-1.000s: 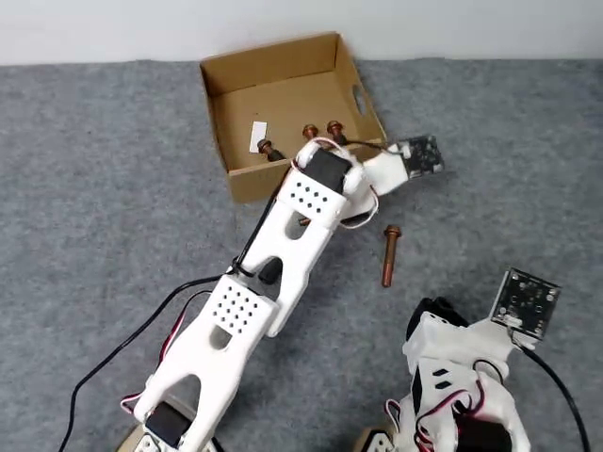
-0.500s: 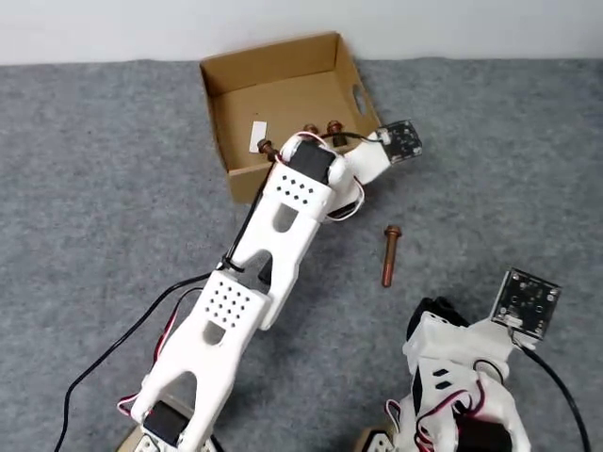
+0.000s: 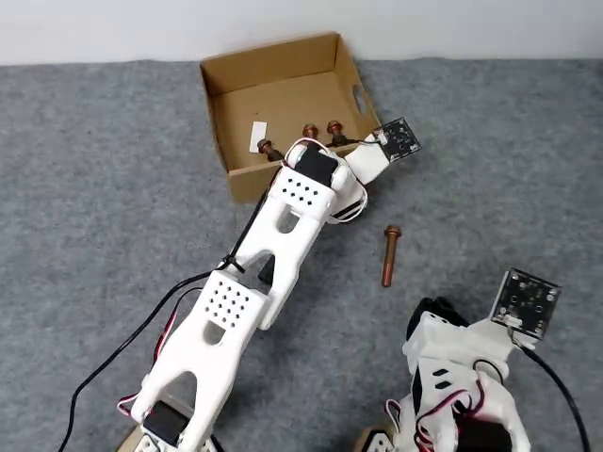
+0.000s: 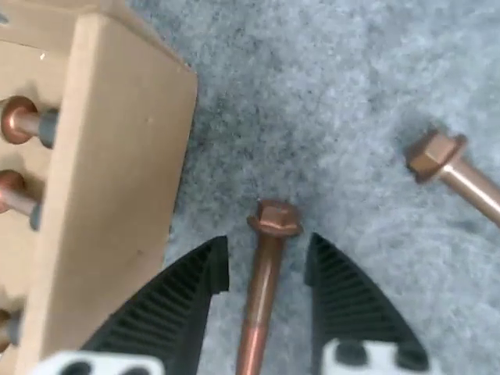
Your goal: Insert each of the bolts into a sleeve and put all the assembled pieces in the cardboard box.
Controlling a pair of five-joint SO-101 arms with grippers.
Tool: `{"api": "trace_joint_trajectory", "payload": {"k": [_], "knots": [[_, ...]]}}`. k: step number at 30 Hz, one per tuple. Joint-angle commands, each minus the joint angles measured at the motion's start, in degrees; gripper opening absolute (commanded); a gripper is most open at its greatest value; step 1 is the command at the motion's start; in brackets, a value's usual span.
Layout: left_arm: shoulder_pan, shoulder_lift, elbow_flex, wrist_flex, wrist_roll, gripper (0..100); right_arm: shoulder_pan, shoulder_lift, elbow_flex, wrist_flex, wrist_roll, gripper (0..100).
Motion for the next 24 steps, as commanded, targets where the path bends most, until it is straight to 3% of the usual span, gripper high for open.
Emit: {"api": "trace_joint_trajectory", "payload": {"k": [1, 12, 24], "knots": [[-0.3, -0.9, 0.5, -2.6, -4.0, 11, 0.5, -0.2, -0.4, -1.4, 0.5, 0.8], [0.8, -0.6, 0.7, -1.1, -8.3, 8, 0.5, -0.2, -0.4, -1.4, 0.5, 0.8], [0.6, 3.8, -2.7, -6.2, -6.1, 1, 0.5, -0.2, -0.4, -1.4, 0.4, 0.8]]}}
